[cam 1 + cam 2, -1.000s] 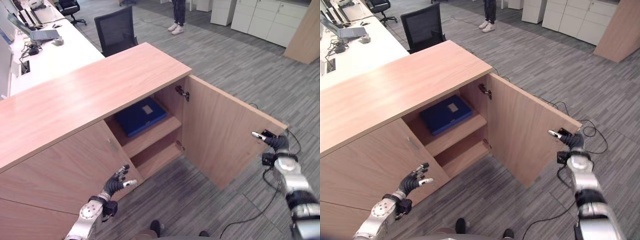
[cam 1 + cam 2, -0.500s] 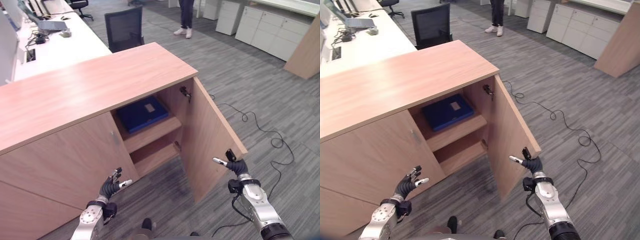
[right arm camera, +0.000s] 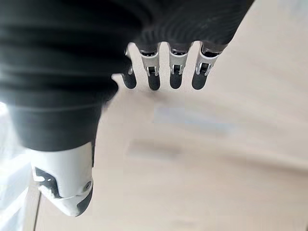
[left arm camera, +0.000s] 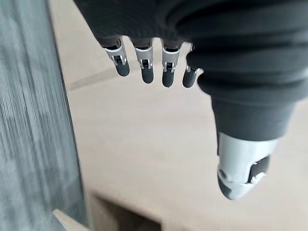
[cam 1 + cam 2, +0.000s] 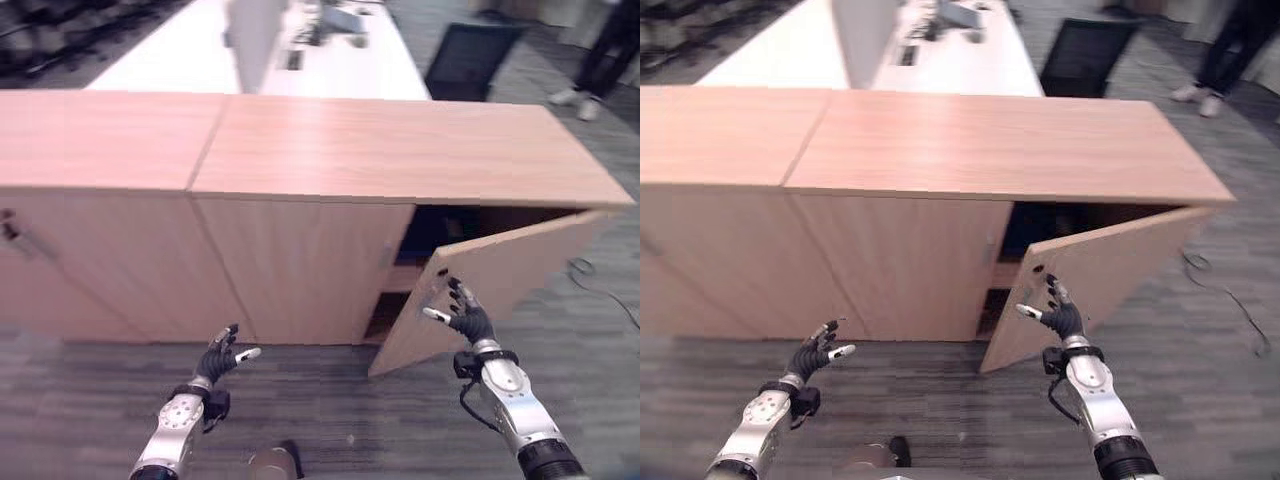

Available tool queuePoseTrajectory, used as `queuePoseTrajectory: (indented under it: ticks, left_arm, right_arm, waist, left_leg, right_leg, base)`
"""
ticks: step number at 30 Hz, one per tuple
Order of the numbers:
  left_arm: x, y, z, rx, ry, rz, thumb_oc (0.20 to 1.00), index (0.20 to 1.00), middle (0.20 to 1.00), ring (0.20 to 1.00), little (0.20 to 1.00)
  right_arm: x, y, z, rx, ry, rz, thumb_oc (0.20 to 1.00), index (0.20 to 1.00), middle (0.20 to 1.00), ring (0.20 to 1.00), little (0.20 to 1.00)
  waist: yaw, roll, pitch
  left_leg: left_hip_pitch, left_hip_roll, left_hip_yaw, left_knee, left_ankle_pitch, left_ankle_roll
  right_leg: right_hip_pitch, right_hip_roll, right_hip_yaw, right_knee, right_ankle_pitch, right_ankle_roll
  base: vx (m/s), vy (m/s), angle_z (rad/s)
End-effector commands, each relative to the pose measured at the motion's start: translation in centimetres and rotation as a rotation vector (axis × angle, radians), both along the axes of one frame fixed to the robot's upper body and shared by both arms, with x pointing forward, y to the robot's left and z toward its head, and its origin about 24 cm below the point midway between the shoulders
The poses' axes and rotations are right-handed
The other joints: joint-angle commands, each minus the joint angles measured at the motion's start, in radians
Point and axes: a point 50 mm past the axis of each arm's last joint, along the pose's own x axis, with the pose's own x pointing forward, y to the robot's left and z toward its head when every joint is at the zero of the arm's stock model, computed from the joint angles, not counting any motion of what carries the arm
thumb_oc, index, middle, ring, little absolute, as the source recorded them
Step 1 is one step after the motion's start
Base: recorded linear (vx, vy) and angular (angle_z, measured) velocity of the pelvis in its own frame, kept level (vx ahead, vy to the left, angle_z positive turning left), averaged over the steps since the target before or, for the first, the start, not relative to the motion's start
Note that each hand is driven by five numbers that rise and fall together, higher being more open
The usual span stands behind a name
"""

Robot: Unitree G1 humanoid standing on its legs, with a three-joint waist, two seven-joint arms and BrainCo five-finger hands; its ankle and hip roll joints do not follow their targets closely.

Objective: Put the empty folder in the office cabinet

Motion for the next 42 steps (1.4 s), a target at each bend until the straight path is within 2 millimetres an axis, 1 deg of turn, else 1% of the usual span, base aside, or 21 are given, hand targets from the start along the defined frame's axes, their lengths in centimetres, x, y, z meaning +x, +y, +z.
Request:
queuePoseTrajectory:
  ticks: [1,2,4,5,6,7,10,11,12,14,15,17,20,22,27,33,36,37,40,41,42]
  left_arm:
    - [2.6,0.7,3.1,0.075,-0.15,-0.036,1.0,1.0,1.0,1.0,1.0]
    - [3.0,0.7,3.3,0.072,-0.162,-0.035,1.0,1.0,1.0,1.0,1.0]
    - [3.2,0.7,3.3,0.066,-0.16,-0.039,1.0,1.0,1.0,1.0,1.0]
    - [3.3,0.7,3.3,0.06,-0.159,-0.047,1.0,1.0,1.0,1.0,1.0]
    - [3.4,0.7,3.2,0.069,-0.15,-0.052,1.0,1.0,1.0,1.0,1.0]
    - [3.8,0.4,3.4,0.066,-0.159,-0.07,1.0,1.0,1.0,1.0,1.0]
    - [3.5,0.5,3.1,0.06,-0.151,-0.073,1.0,1.0,1.0,1.0,1.0]
    - [3.4,0.5,3.2,0.054,-0.152,-0.077,1.0,1.0,1.0,1.0,1.0]
    - [3.4,0.5,3.1,0.053,-0.151,-0.077,1.0,1.0,1.0,1.0,1.0]
    - [3.0,0.6,3.1,0.043,-0.147,-0.084,1.0,1.0,1.0,1.0,1.0]
    - [3.0,0.6,3.1,0.042,-0.147,-0.084,1.0,1.0,1.0,1.0,1.0]
    - [2.9,0.7,3.3,0.037,-0.148,-0.092,1.0,1.0,1.0,1.0,1.0]
    - [2.7,0.8,3.6,0.019,-0.157,-0.106,1.0,1.0,1.0,1.0,1.0]
    - [2.4,0.7,3.5,0.01,-0.153,-0.113,1.0,1.0,1.0,1.0,1.0]
    - [1.9,0.9,3.2,0.012,-0.139,-0.105,1.0,1.0,1.0,1.0,1.0]
    - [1.0,1.0,2.6,0.002,-0.115,-0.088,1.0,1.0,1.0,1.0,1.0]
    - [0.7,1.0,2.4,-0.003,-0.108,-0.076,1.0,1.0,1.0,1.0,1.0]
    - [0.6,0.9,2.3,-0.012,-0.11,-0.061,1.0,1.0,1.0,1.0,1.0]
    - [0.5,0.7,2.1,-0.017,-0.106,-0.051,1.0,1.0,1.0,1.0,1.0]
    - [0.4,0.7,1.9,-0.02,-0.105,-0.032,1.0,1.0,1.0,1.0,1.0]
    - [0.4,0.7,1.9,-0.019,-0.104,-0.033,1.0,1.0,1.0,1.0,1.0]
  right_arm:
    - [3.2,3.4,4.2,0.042,-0.216,0.131,1.0,1.0,1.0,1.0,1.0]
    - [3.2,2.3,3.6,0.065,-0.197,0.064,1.0,1.0,1.0,1.0,1.0]
    - [3.0,0.8,3.2,0.065,-0.178,0.007,1.0,1.0,1.0,1.0,1.0]
    - [2.9,-0.3,3.1,0.062,-0.17,-0.026,1.0,1.0,1.0,1.0,1.0]
    - [2.8,-1.4,3.0,0.051,-0.165,-0.066,1.0,1.0,1.0,1.0,1.0]
    - [2.6,-2.4,2.8,0.038,-0.153,-0.097,1.0,1.0,1.0,1.0,1.0]
    - [2.5,-5.3,3.0,0.006,-0.13,-0.186,1.0,1.0,1.0,1.0,1.0]
    - [2.3,-6.3,3.0,-0.012,-0.119,-0.213,1.0,1.0,1.0,1.0,1.0]
    - [2.3,-6.3,3.0,-0.013,-0.119,-0.213,1.0,1.0,1.0,1.0,1.0]
    - [1.9,-9.3,2.7,-0.047,-0.066,-0.31,1.0,1.0,1.0,1.0,1.0]
    - [2.0,-9.3,2.7,-0.047,-0.067,-0.309,1.0,1.0,1.0,1.0,1.0]
    - [1.7,-11.1,2.8,-0.064,-0.04,-0.371,1.0,1.0,1.0,1.0,1.0]
    - [1.2,-14.6,3.8,-0.11,-0.012,-0.48,1.0,1.0,1.0,1.0,1.0]
    - [0.9,-15.8,4.1,-0.125,0.0,-0.52,1.0,1.0,1.0,1.0,1.0]
    - [0.8,-16.3,4.2,-0.142,0.011,-0.531,1.0,1.0,1.0,1.0,1.0]
    - [0.7,-14.9,3.3,-0.13,0.027,-0.459,1.0,1.0,1.0,1.0,1.0]
    - [0.6,-13.1,2.6,-0.095,0.011,-0.391,1.0,1.0,1.0,1.0,1.0]
    - [0.2,-11.6,2.0,-0.046,-0.019,-0.356,1.0,1.0,1.0,1.0,1.0]
    - [-0.6,-10.3,1.1,-0.003,-0.021,-0.342,1.0,1.0,1.0,1.0,1.0]
    - [-1.5,-8.8,-0.2,0.042,-0.01,-0.328,1.0,1.0,1.0,1.0,1.0]
    - [-1.6,-8.8,-0.2,0.042,-0.009,-0.328,1.0,1.0,1.0,1.0,1.0]
  waist:
    - [0.044,0.011,0.015]
    - [0.044,0.022,0.016]
    - [0.026,0.031,0.013]
    - [0.016,0.034,0.014]
    - [0.001,0.035,0.012]
    - [-0.002,0.031,0.008]
    - [0.002,0.017,-0.013]
    - [0.007,0.015,-0.024]
    - [0.006,0.016,-0.023]
    - [0.026,0.013,-0.043]
    - [0.026,0.013,-0.042]
    - [0.033,0.013,-0.047]
    - [0.039,0.016,-0.053]
    - [0.038,0.022,-0.054]
    - [0.036,0.026,-0.053]
    - [0.032,0.032,-0.051]
    - [0.021,0.037,-0.052]
    - [0.011,0.042,-0.051]
    - [0.001,0.046,-0.052]
    - [-0.011,0.053,-0.05]
    - [-0.01,0.052,-0.051]
  left_leg:
    - [0.122,0.051,-0.064,-0.122,-0.003,-0.1]
    - [0.128,0.047,-0.122,-0.159,0.016,-0.106]
    - [0.132,0.035,-0.172,-0.18,0.025,-0.11]
    - [0.13,0.02,-0.201,-0.185,0.027,-0.108]
    - [0.129,0.008,-0.221,-0.2,0.032,-0.106]
    - [0.131,-0.006,-0.241,-0.208,0.03,-0.106]
    - [0.138,-0.011,-0.264,-0.218,0.031,-0.115]
    - [0.141,-0.007,-0.265,-0.221,0.031,-0.118]
    - [0.141,-0.007,-0.266,-0.221,0.03,-0.118]
    - [0.153,0.007,-0.268,-0.227,0.031,-0.128]
    - [0.154,0.007,-0.268,-0.227,0.031,-0.129]
    - [0.158,0.014,-0.271,-0.229,0.034,-0.136]
    - [0.163,0.027,-0.274,-0.233,0.041,-0.153]
    - [0.164,0.037,-0.274,-0.234,0.047,-0.162]
    - [0.168,0.046,-0.269,-0.234,0.051,-0.168]
    - [0.177,0.055,-0.26,-0.234,0.056,-0.17]
    - [0.182,0.058,-0.255,-0.234,0.058,-0.171]
    - [0.183,0.06,-0.253,-0.234,0.058,-0.171]
    - [0.183,0.061,-0.251,-0.234,0.059,-0.171]
    - [0.176,0.062,-0.247,-0.234,0.072,-0.171]
    - [0.175,0.062,-0.247,-0.234,0.072,-0.171]
  right_leg:
    - [-0.105,-0.009,0.12,0.062,0.099,0.076]
    - [-0.136,0.046,0.253,0.033,0.064,0.082]
    - [-0.14,0.137,0.401,-0.064,-0.034,0.081]
    - [-0.145,0.178,0.463,-0.118,-0.049,0.078]
    - [-0.175,0.217,0.523,-0.154,-0.029,0.076]
    - [-0.157,0.226,0.544,-0.196,-0.034,0.079]
    - [-0.107,0.209,0.519,-0.268,0.009,0.085]
    - [-0.09,0.206,0.501,-0.281,0.008,0.087]
    - [-0.087,0.206,0.5,-0.283,0.008,0.087]
    - [-0.042,0.211,0.471,-0.31,0.004,0.086]
    - [-0.04,0.212,0.47,-0.312,0.004,0.085]
    - [-0.02,0.215,0.453,-0.324,-0.001,0.083]
    - [-0.002,0.229,0.42,-0.332,-0.008,0.077]
    - [0.006,0.24,0.404,-0.339,-0.012,0.07]
    - [0.01,0.251,0.397,-0.339,-0.016,0.064]
    - [0.009,0.265,0.394,-0.325,-0.025,0.054]
    - [0.012,0.268,0.392,-0.322,-0.029,0.05]
    - [0.013,0.27,0.393,-0.32,-0.032,0.048]
    - [0.012,0.271,0.393,-0.319,-0.034,0.045]
    - [0.003,0.272,0.394,-0.314,-0.027,0.041]
    - [0.002,0.272,0.394,-0.313,-0.027,0.041]
  base:
    - [0.0,0.049,0.63]
    - [0.06,0.051,0.75]
    - [0.14,0.07,1.06]
    - [0.17,0.045,1.32]
    - [0.14,0.021,1.31]
    - [0.12,-0.035,1.42]
    - [0.09,-0.111,1.6]
    - [0.05,-0.072,0.47]
    - [0.1,-0.111,0.54]
    - [0.08,-0.108,0.57]
    - [0.02,-0.054,0.18]
    - [0.01,-0.081,0.03]
    - [0.01,-0.123,0.11]
    - [-0.01,-0.097,0.19]
    - [-0.01,-0.051,0.04]
    - [-0.01,-0.039,-0.03]
    - [0.01,-0.016,-0.08]
    - [0.01,-0.023,-0.16]
    - [-0.01,-0.016,-0.09]
    - [-0.04,-0.011,-0.04]
    - [-0.04,-0.015,-0.06]
